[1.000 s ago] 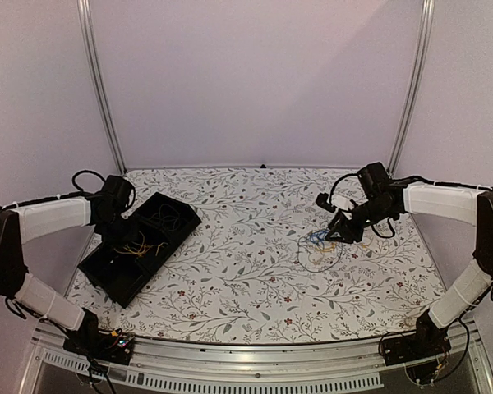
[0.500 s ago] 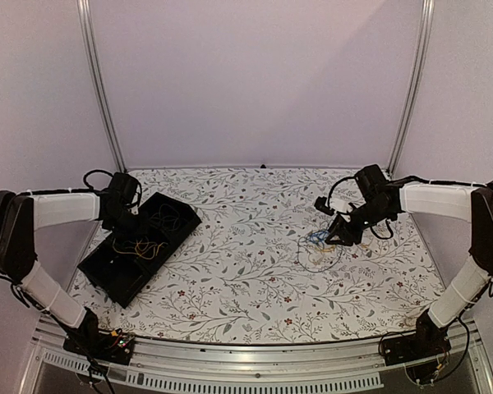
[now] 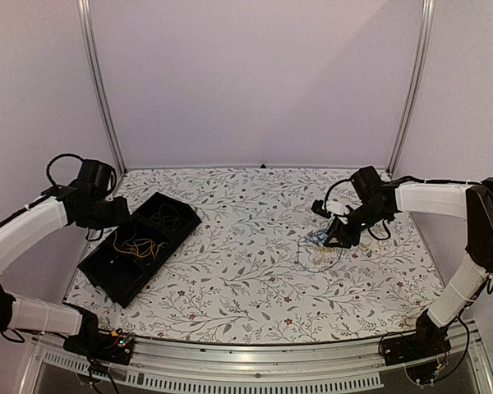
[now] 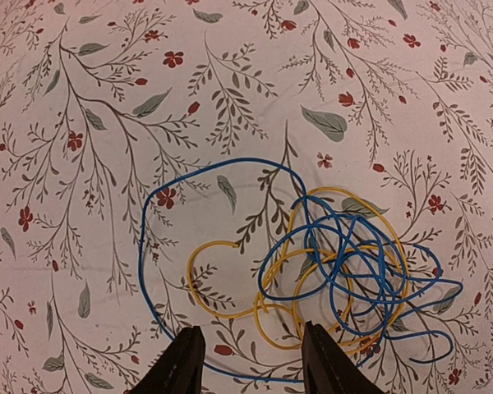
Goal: Untangle the cables
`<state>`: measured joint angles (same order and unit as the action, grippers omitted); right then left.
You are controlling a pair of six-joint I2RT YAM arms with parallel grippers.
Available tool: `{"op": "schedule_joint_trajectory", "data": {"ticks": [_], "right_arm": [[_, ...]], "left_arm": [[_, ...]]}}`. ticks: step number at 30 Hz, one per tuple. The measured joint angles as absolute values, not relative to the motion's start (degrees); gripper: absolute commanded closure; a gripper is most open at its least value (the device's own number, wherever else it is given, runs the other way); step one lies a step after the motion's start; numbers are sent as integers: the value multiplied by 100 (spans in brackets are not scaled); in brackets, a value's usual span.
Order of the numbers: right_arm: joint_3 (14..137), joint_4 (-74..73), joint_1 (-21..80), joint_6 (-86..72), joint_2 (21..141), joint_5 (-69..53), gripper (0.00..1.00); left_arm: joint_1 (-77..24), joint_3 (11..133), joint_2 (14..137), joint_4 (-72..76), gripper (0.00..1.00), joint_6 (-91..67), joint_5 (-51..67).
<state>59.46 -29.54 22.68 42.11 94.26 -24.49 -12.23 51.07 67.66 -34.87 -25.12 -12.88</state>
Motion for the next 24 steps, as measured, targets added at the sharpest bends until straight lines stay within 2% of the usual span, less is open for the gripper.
{"op": "schedule_joint_trajectory", "data": {"ticks": [4, 8, 11, 14, 24], "right_arm": [[5961, -2956, 2338, 4213, 9450, -2427, 55], [5961, -2958, 2364, 4215, 9489, -2403, 55], [5961, -2958, 2364, 4215, 9491, -2381, 55], [5961, -2958, 2364, 4217, 9491, -2362, 55], [5961, -2961, 2368, 4226, 9500, -2296, 55]], "left_arm": [[-1096, 4908, 6761, -3706, 44, -2598, -1476], [-1061, 4864, 7037, -3848, 59, -2698, -1444], [-1024, 4812, 7242, -3844, 75, -2727, -1328], [-993, 4772, 7356, -3839, 100, -2700, -1199], [-982, 4624, 7555, -2908, 100, -2729, -692]]}}
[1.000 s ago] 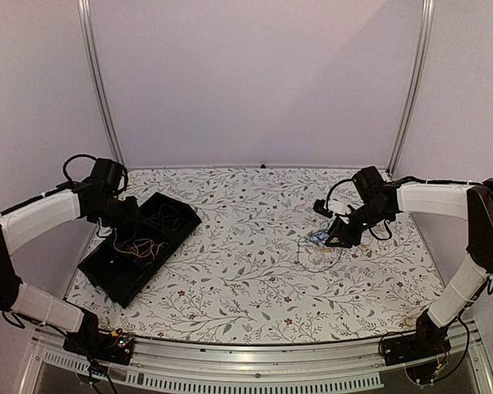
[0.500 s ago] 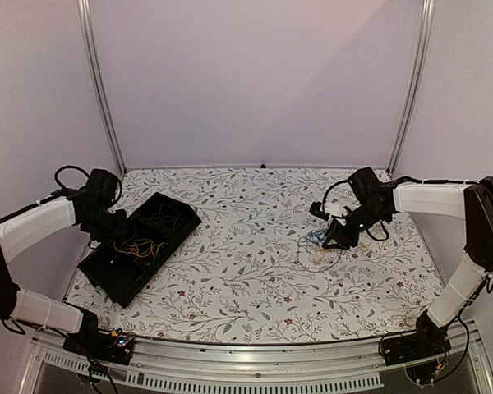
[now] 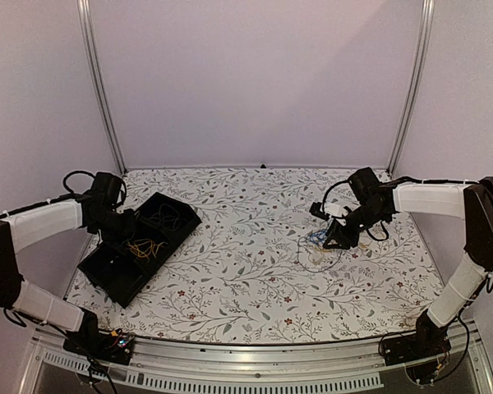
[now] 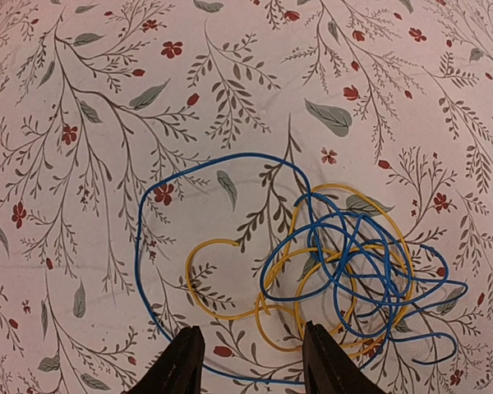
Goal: Untangle the cables
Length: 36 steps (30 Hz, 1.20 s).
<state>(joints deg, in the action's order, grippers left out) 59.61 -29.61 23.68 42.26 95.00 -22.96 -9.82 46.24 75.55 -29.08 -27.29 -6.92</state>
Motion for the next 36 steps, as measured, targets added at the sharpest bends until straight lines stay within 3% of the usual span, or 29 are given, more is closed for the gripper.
{"op": "schedule_joint_trajectory", "data": {"ticks": [12, 17, 24, 25, 26, 30, 32, 36], "right_arm": [[5961, -2961, 2368, 4226, 9504, -2255, 55], [5964, -2961, 2368, 4226, 9566, -2255, 54], [5983, -2965, 2368, 4200, 9564, -2191, 48], [6020, -2971, 2368, 4187, 9550, -2158, 47], [6042, -2976, 2368, 4180, 9542, -2152, 46], [6246, -3011, 2281, 4073, 9380, -2130, 43], [6377, -3020, 2145, 3979, 9218, -2139, 37], [6600, -2912, 1490, 3671, 8702, -2163, 2]], "left_arm": [[-982, 4311, 8250, -2290, 97, -2899, -14], [-982, 4344, 7732, -2480, 64, -2880, -89], [-969, 4630, 7091, -3024, 38, -2733, -434], [-967, 4644, 6976, -3096, 27, -2729, -480], [-967, 4652, 6862, -3164, 3, -2722, -517], [-963, 4764, 6482, -3428, 0, -2700, -624], [-963, 4967, 6370, -3629, 0, -2655, -624], [-978, 5487, 6198, -3776, 0, -2475, -419]]}}
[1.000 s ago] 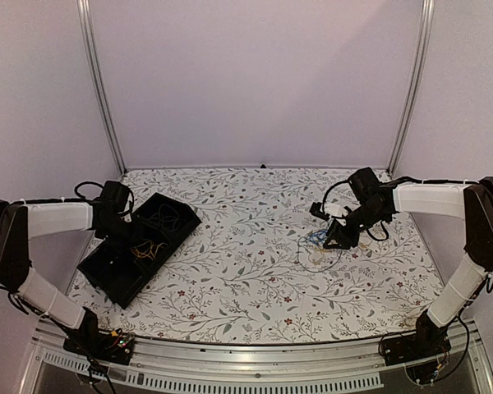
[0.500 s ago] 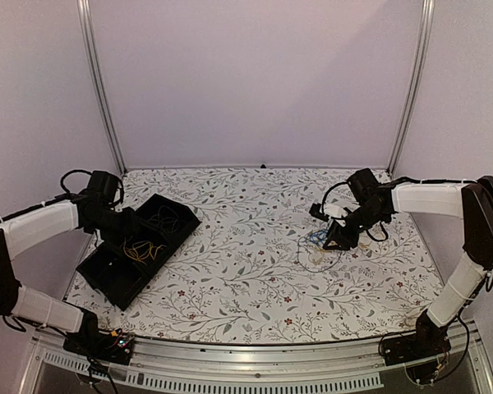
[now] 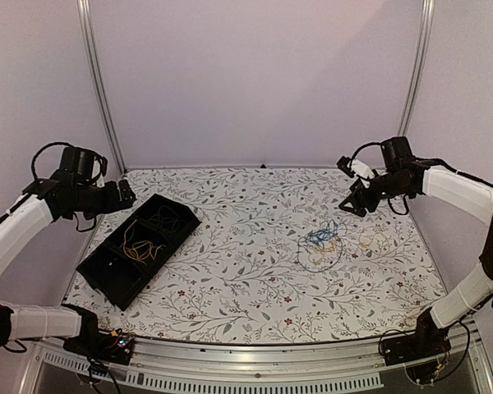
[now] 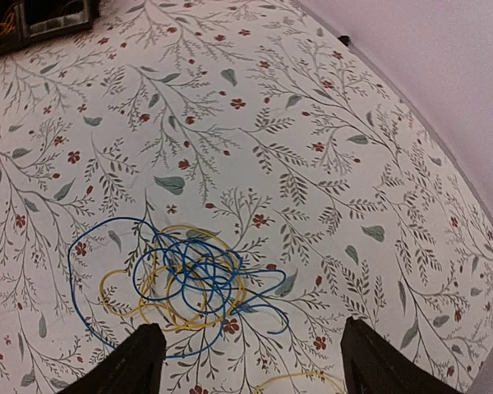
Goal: Untangle the cables
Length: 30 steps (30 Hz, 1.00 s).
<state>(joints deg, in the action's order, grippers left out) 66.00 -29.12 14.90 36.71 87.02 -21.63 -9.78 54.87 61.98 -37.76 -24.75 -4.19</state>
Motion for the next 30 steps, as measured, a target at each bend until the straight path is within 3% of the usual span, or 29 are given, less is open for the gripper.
{"op": "schedule_joint_trajectory", "data": {"ticks": [4, 9, 11, 17, 19, 21, 24, 30], "right_arm": [[6624, -2731, 534, 3356, 8152, -2150, 1], [6702, -2908, 64, 3273, 8219, -1944, 35], [6700, -3124, 78, 3343, 8405, -1940, 43], [6108, -3308, 185, 3841, 8853, -1852, 40], [5787, -3293, 285, 4025, 8879, -1752, 37], [5527, -3267, 443, 4230, 8879, -1623, 34], [5236, -3129, 751, 4534, 8879, -1374, 32], [5026, -2779, 1181, 4807, 8927, -993, 31]], "left_arm": [[-1251, 5660, 5800, -3079, 0, -2047, 121], [-2287, 5804, 5723, -1817, 0, -1763, 305], [-2641, 6198, 6152, -1557, 0, -1605, 69], [-2528, 6740, 7725, -412, 3, -1907, 126], [-1975, 5964, 7964, 539, 22, -2558, 958], [-1326, 5059, 8228, 1378, 28, -3273, 1852], [-716, 4412, 8807, 2088, 28, -3981, 2757], [-1258, 4727, 8739, 2174, 28, -3865, 3293]]}}
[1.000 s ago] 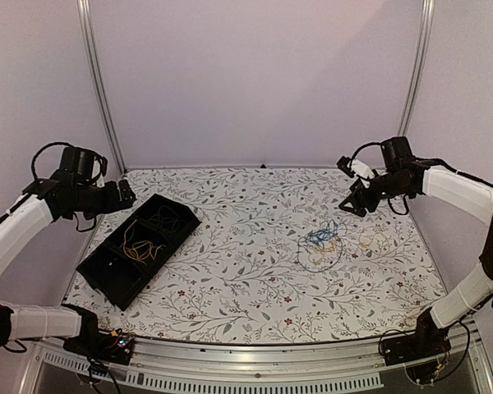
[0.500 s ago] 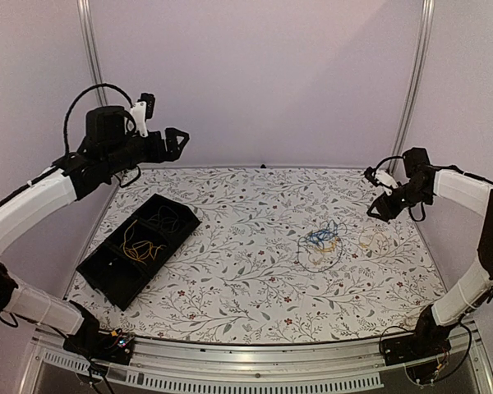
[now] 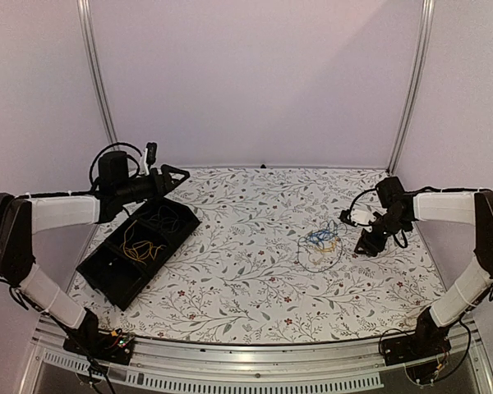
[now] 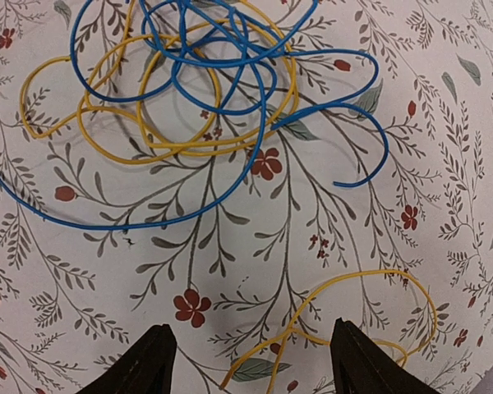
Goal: Untangle the cables
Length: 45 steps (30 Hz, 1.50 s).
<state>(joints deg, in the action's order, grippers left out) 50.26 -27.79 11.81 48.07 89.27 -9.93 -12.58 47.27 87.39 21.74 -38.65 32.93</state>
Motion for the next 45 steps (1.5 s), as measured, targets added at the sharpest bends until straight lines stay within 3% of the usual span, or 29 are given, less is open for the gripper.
{"op": "schedule_joint_trajectory", "data": {"ticks": [3, 6, 10, 12, 14, 22, 34, 38, 45], "right_arm": [[5026, -2589, 1240, 4825, 9048, -862, 34], [5026, -2364, 1260, 4762, 9233, -604, 44], [5026, -2193, 1271, 4692, 9384, -384, 72], [5026, -2143, 1275, 4630, 9384, -351, 91], [5026, -2104, 1275, 4609, 9382, -355, 100], [5223, -2469, 1275, 4388, 9100, -622, 100], [6770, -4066, 1420, 4202, 7406, -2790, 100], [7122, -4569, 1664, 4200, 7474, -3430, 100], [7815, -5236, 2005, 4193, 7697, -4248, 100]], "left_arm": [[-1562, 4939, 8482, 2171, 28, -3575, 3326], [-1734, 5063, 8379, 2158, 29, -3352, 3319], [-1813, 5074, 8374, 2060, 32, -3199, 3312], [-1822, 5074, 8374, 2021, 32, -3151, 3315], [-1839, 5074, 8374, 2001, 32, -3127, 3312], [-2276, 5074, 8372, 1806, 28, -2733, 2849], [-5039, 4654, 8167, 2860, 20, -1153, 1026], [-5802, 4805, 8847, 3887, 19, -620, 543], [-6525, 6554, 10965, 4263, 15, 193, 139]]}}
